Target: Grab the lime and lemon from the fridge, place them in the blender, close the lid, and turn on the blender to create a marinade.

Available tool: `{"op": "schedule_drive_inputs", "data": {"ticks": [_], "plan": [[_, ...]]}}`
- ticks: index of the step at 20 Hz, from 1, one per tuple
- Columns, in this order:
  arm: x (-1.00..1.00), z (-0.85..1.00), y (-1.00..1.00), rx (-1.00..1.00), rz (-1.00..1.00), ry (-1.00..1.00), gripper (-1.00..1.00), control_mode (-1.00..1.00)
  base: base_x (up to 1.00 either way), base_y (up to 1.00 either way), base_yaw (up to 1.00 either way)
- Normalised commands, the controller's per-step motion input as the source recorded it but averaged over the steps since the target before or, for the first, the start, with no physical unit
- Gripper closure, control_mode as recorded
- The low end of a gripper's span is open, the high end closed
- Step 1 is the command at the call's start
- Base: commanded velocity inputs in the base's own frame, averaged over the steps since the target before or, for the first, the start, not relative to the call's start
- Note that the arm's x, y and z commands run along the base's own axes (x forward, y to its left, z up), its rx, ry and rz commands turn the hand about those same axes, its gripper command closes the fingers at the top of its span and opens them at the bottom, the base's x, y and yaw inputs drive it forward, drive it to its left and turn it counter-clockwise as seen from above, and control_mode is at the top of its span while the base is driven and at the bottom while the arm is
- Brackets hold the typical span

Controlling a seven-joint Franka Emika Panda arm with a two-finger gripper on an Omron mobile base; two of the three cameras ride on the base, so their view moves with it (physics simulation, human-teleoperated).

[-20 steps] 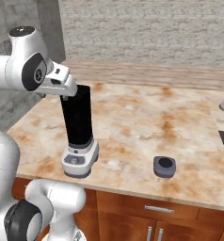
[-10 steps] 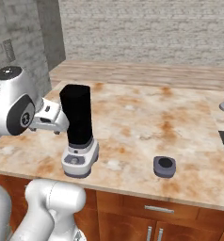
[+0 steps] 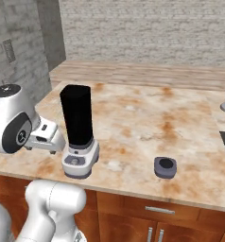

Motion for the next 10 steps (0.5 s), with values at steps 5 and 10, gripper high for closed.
{"op": "schedule_drive_inputs", "data": {"ticks": [5,10], "plan": [[0.0,0.0,0.0,0.0,0.0,0.0,-1.0,1.0,-0.65,-0.39,-0.51],[0.0,0.0,0.0,0.0,0.0,0.0,-1.0,1.0,-0.1,-0.25,-0.84]]}}
